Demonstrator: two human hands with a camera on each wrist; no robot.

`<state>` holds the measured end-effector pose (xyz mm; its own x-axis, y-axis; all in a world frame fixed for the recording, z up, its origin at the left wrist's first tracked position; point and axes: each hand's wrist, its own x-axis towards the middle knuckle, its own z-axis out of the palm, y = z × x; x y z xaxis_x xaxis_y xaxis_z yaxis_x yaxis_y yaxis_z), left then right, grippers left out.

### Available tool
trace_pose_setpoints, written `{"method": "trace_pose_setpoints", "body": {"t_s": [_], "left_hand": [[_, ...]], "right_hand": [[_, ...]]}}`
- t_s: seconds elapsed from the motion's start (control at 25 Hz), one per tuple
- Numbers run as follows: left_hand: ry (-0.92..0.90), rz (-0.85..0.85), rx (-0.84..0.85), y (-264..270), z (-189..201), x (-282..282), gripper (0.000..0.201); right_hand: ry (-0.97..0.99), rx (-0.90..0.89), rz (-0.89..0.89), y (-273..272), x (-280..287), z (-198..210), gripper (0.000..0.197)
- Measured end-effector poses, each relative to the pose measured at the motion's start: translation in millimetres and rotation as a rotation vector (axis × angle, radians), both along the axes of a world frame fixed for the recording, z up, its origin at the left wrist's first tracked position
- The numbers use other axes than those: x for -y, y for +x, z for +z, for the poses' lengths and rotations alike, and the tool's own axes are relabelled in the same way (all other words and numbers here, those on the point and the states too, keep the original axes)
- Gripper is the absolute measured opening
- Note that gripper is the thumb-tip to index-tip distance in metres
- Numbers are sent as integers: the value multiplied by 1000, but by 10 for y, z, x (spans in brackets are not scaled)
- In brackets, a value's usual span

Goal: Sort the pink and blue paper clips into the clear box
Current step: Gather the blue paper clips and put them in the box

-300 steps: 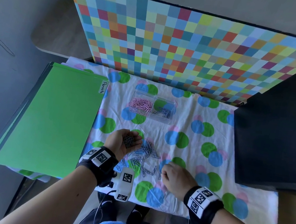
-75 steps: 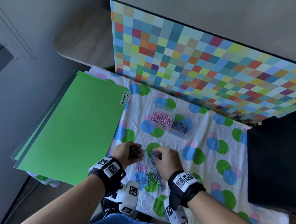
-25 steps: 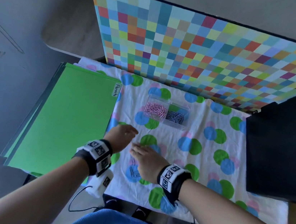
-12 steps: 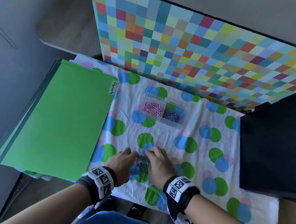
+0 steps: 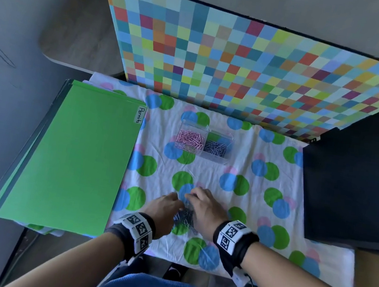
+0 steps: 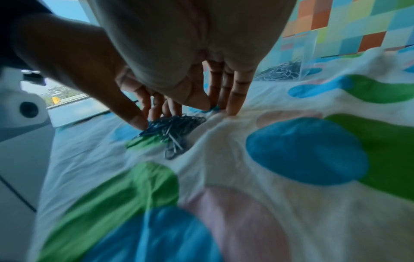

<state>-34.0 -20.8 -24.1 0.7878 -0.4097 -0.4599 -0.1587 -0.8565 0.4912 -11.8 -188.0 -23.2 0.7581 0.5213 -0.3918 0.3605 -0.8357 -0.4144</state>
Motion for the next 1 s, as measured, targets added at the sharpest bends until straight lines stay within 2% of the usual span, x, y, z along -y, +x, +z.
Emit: {"method": "trace_pose_setpoints", "body": {"t_s": [0.12,0.2,0.32,0.4,0.56,0.68,0.8,0.88,1.0], "left_hand": [[-56,10,-20,-61,-31,16,36],[-84,28,-14,-76,-56,-33,40],[-2,-4,-29,-57,-95,-88,47],[20,-15,-36,-10,-95,-61,41],[-27,39,-26,110,-69,64,18],[-20,44,-34,175,-68,29,17],[10,46,-28,172,-108,-9,17],[4,88,-47,144,-152,34,11],[-70,240,-92,121,-184,61,7]], "right_hand": [[72,-79,-1,-163,119,-3,40],[77,-101,-77,-219,237,17,47],[2,-158,-118,-267,321,43,56],[28,-194,-150,-281,252,28,53],[94,-163,-201,-192,8,-18,35],[108,-177,-189,-147,20,3,40],[23,-182,-137,-176,13,16,48],[13,-167,-162,-204,-68,15,44],[46,-158,-211,-193,-145,-34,31]]}}
